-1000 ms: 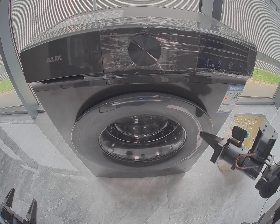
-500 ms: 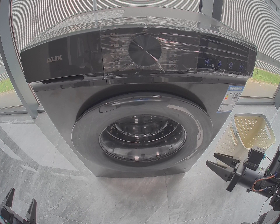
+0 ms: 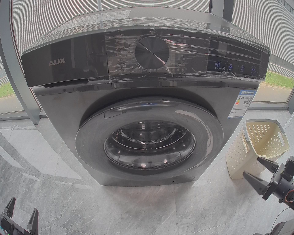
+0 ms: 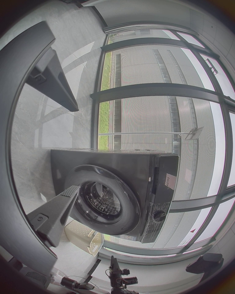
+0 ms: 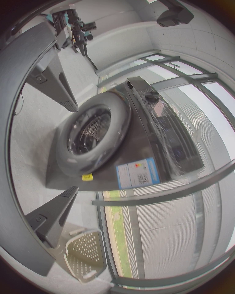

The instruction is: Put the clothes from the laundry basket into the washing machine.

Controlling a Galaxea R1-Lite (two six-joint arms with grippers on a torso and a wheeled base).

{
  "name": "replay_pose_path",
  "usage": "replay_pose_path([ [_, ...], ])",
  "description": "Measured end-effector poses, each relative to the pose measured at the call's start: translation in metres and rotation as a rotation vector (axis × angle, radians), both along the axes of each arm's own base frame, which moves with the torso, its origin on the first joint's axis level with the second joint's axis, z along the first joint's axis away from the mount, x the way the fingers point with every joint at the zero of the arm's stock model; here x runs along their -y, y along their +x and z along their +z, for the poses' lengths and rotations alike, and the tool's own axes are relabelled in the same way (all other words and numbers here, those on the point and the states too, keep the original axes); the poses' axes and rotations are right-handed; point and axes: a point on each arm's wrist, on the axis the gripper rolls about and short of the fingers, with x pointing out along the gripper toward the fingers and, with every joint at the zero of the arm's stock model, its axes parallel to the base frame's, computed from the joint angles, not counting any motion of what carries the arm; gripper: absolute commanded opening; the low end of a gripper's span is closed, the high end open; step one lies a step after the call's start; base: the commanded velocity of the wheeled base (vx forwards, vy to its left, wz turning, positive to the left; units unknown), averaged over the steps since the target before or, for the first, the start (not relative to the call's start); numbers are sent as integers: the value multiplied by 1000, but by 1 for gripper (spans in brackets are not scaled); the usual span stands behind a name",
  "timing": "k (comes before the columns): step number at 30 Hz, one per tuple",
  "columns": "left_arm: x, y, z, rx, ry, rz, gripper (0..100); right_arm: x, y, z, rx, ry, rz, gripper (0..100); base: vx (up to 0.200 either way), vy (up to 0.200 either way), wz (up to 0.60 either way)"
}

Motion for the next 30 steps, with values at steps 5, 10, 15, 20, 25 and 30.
replay_pose_path([
  [5,0,0,0,0,1,-1,100,21,-16,4,55,-8,-139,100,0,0,0],
  [10,0,0,0,0,-2,-1,100,34,-38,2,100,-22,-234,100,0,0,0],
  [15,0,0,0,1,-5,0,100,40,-62,-6,119,-26,-277,100,0,0,0],
  [20,0,0,0,1,-6,0,100,43,-88,-28,82,-44,-308,100,0,0,0],
  [25,0,0,0,0,-1,0,100,45,-107,-51,49,-83,-358,100,0,0,0],
  [30,0,0,0,-1,20,-2,100,47,-114,-61,54,-123,-498,100,0,0,0],
])
